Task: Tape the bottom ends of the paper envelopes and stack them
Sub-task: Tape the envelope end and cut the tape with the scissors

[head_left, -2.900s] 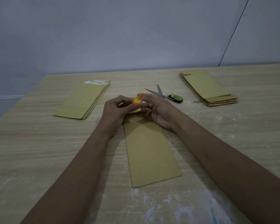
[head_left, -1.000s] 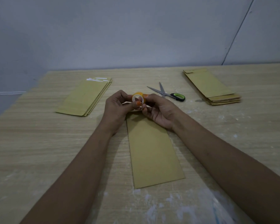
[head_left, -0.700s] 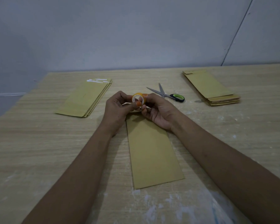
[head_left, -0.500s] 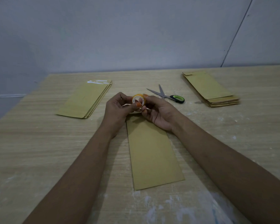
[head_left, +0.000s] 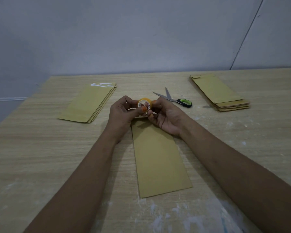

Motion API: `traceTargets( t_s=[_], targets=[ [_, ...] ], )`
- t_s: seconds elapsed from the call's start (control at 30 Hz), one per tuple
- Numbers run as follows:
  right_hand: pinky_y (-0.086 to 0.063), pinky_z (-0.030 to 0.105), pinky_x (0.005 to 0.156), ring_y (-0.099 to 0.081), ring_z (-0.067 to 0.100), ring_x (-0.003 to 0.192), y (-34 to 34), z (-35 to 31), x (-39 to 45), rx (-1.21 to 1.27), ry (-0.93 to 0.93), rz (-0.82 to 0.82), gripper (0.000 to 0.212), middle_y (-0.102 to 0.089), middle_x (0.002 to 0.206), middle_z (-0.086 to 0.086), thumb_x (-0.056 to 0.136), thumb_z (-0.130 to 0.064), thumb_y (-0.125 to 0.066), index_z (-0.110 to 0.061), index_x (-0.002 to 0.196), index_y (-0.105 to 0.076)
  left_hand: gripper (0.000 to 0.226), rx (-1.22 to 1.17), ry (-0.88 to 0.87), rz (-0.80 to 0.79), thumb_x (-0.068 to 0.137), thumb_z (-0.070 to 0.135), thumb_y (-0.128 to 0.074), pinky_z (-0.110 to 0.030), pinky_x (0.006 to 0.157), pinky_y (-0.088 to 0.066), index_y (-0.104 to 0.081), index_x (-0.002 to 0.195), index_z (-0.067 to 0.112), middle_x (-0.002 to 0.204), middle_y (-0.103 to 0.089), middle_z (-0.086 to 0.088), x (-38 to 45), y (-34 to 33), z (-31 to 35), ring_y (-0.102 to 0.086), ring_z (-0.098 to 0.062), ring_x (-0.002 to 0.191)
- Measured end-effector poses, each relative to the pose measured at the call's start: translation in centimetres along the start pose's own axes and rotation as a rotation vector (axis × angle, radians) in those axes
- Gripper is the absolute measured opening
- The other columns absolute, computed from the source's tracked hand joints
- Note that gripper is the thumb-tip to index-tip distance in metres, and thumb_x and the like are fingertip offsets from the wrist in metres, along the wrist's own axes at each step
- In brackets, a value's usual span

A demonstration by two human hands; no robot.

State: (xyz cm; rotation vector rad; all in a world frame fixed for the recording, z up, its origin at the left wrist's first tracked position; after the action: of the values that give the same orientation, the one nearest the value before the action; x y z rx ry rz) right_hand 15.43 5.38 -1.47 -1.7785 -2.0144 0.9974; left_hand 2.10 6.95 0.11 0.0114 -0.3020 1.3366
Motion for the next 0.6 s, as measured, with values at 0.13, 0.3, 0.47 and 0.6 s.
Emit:
traceTargets(
  t_s=[0.13,0.3,0.47,0.6],
  targets=[
    [-0.053,0.017,0.051,-0.058,0.011,0.053,0.17,0.07,0.06,0.021,0.016,0.011,0.017,-0.061,0.079,0.013,0.093,-0.002,-0.045,0.004,0.093,-0.061,0.028,-0.009,0.000,0.003,0.076,-0.014,-0.071,-0.027,0.067,-0.057,-0.053,0.077,0.007,0.079,-0.075,-0.007,-0.08,-0.10,0.12,-0.070,-0.018,0.064],
    [-0.052,0.016,0.052,-0.058,0.011,0.056,-0.05,-0.15,0.04,-0.015,0.026,-0.029,0.015,-0.064,0.079,0.011,0.093,-0.015,-0.057,0.000,0.095,-0.062,0.028,-0.034,0.012,-0.013,0.078,-0.017,-0.069,-0.025,0.065,-0.057,-0.052,0.077,0.006,0.078,-0.074,-0.008,-0.18,-0.33,0.33,-0.071,-0.018,0.063],
    [-0.053,0.015,0.055,-0.059,0.009,0.056,-0.06,-0.03,-0.10,-0.011,0.012,-0.058,0.014,-0.066,0.081,0.009,0.089,-0.011,-0.058,0.000,0.095,-0.064,0.028,-0.041,0.008,-0.025,0.078,-0.017,-0.068,-0.026,0.065,-0.057,-0.052,0.077,0.006,0.078,-0.075,-0.007,-0.29,-0.47,0.55,-0.071,-0.018,0.063],
    [-0.054,0.016,0.056,-0.060,0.010,0.057,-0.06,0.05,-0.16,0.003,0.002,-0.065,0.018,-0.065,0.083,0.010,0.088,-0.011,-0.057,0.002,0.100,-0.062,0.029,-0.063,0.012,-0.024,0.080,-0.019,-0.065,-0.024,0.062,-0.056,-0.049,0.077,0.005,0.075,-0.075,-0.006,-0.42,-0.63,0.63,-0.071,-0.016,0.060]
  ],
)
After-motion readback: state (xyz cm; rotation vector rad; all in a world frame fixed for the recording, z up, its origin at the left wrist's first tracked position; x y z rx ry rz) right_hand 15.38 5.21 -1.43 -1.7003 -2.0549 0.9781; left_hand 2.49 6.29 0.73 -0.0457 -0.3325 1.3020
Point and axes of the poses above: each hand's wrist, its own x-axis towards the middle knuckle, its own y-axis out of the back of the hand, z = x × y, the point moved 6 cm from there along x, towards the middle knuckle
